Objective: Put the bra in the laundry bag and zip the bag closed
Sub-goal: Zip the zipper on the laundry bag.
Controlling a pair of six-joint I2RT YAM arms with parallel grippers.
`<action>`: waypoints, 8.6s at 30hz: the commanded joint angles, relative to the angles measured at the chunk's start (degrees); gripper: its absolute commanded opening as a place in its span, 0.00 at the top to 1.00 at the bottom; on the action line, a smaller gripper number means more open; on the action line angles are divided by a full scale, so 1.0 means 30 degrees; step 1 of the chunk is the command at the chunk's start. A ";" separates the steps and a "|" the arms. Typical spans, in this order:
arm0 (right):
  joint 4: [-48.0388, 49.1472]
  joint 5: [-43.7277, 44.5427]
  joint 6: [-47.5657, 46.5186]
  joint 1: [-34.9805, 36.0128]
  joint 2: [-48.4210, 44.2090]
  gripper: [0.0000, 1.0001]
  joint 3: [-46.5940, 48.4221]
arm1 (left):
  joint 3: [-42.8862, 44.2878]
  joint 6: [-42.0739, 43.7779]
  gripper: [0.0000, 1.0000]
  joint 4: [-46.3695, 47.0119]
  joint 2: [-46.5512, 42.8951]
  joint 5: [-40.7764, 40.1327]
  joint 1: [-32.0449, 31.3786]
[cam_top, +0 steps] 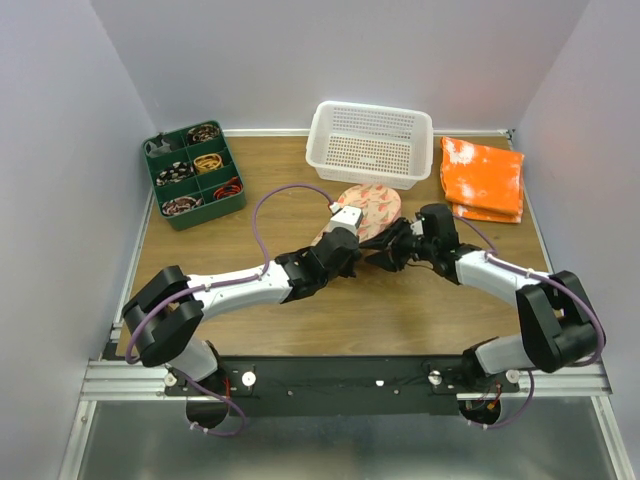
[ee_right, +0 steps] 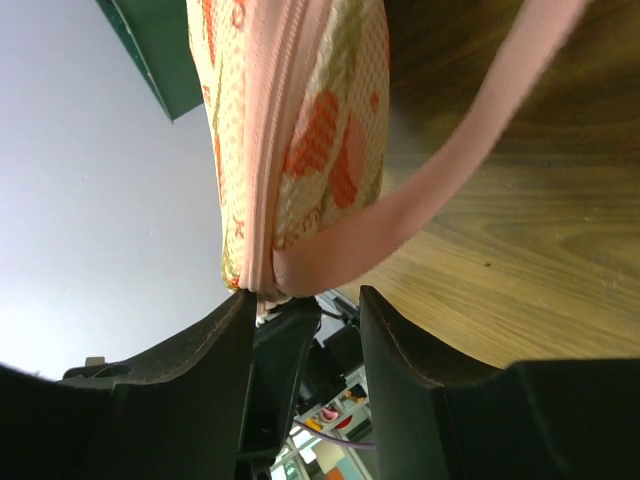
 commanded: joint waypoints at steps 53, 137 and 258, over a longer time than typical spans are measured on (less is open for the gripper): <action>0.1027 0.1955 -0.0396 0.0071 0.0973 0.94 0.1093 | -0.0475 0.0284 1.00 0.0599 -0.0407 -0.0148 -0.0362; -0.1404 -0.0742 -0.2652 0.0100 0.1265 0.72 0.1767 | -0.3229 0.3096 1.00 0.8888 0.1819 0.0407 0.1629; -0.9901 2.0823 -1.9732 1.0881 0.5749 0.99 0.9295 | -0.7388 -0.2558 0.98 0.7981 -0.1873 0.4598 0.4179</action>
